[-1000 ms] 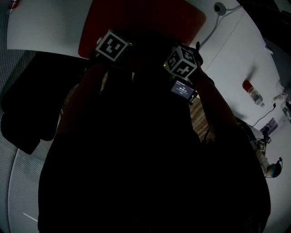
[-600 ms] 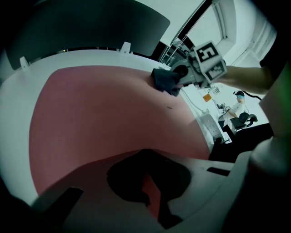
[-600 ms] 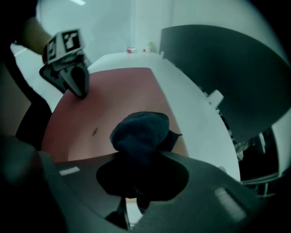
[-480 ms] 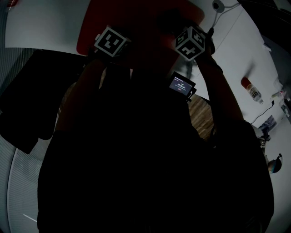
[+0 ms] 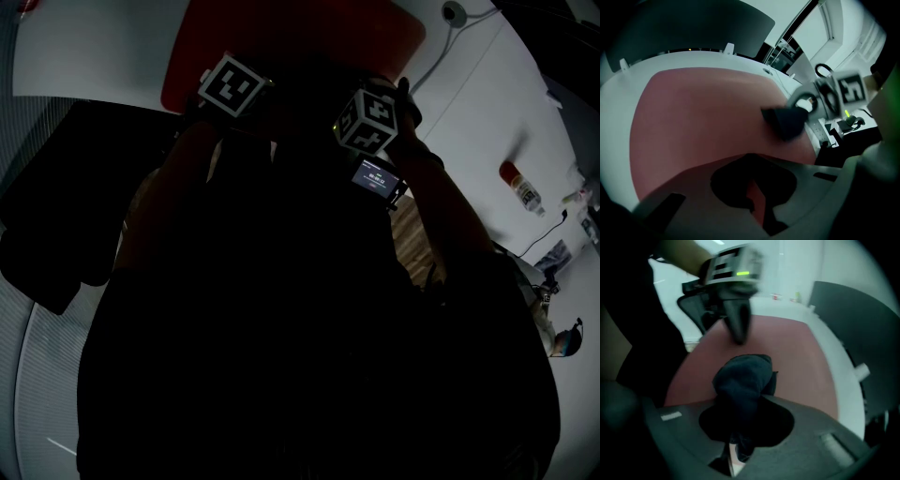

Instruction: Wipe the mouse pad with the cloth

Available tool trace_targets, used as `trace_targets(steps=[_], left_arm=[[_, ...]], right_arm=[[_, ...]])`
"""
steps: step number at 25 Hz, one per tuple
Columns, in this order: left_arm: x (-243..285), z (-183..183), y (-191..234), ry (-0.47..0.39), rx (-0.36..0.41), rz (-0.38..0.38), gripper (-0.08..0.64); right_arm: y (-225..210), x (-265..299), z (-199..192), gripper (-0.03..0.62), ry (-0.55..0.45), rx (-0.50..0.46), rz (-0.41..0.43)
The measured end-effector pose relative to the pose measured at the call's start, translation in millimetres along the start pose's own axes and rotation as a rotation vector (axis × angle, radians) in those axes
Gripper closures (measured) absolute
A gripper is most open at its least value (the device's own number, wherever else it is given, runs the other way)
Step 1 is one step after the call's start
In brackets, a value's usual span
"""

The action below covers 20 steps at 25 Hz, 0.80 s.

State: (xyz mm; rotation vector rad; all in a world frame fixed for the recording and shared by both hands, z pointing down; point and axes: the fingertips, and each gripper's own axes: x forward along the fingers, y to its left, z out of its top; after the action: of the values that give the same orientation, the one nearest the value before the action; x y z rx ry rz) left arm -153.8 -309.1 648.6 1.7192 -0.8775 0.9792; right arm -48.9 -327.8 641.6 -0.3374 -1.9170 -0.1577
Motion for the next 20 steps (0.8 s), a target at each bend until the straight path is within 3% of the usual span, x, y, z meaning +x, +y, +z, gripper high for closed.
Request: trace_targets(steps=[5,7,10,17,20], left_arm=[[-0.6,-1.1,1.6,0.002,-0.002,0.006,0.552],[0.4,2.3,2.4,-0.005,0.003,0.004,0.552],[1.3,4.6,4.4,-0.017,0.011,0.007,0.552],[-6.7,-0.4,5.4,-0.019,0.051,0.011,0.552],[-4.5,-1.3,2.5,-0.030,0.063,0.004,0.552]], right_arm=[[-121.0,-33.6,-58.7,0.529,0.043,0.248,-0.213],[-141.3,-40.1,-68.3,0.529,0.039,0.333,-0.264],[-132.5,-38.0,-60.9,0.538,0.061,0.354,-0.320],[-6.0,-10.9,-4.6,0.534,0.033,0.271,-0.077],[52.6,3.0,24.2,0.534,0.001,0.280,0.074]])
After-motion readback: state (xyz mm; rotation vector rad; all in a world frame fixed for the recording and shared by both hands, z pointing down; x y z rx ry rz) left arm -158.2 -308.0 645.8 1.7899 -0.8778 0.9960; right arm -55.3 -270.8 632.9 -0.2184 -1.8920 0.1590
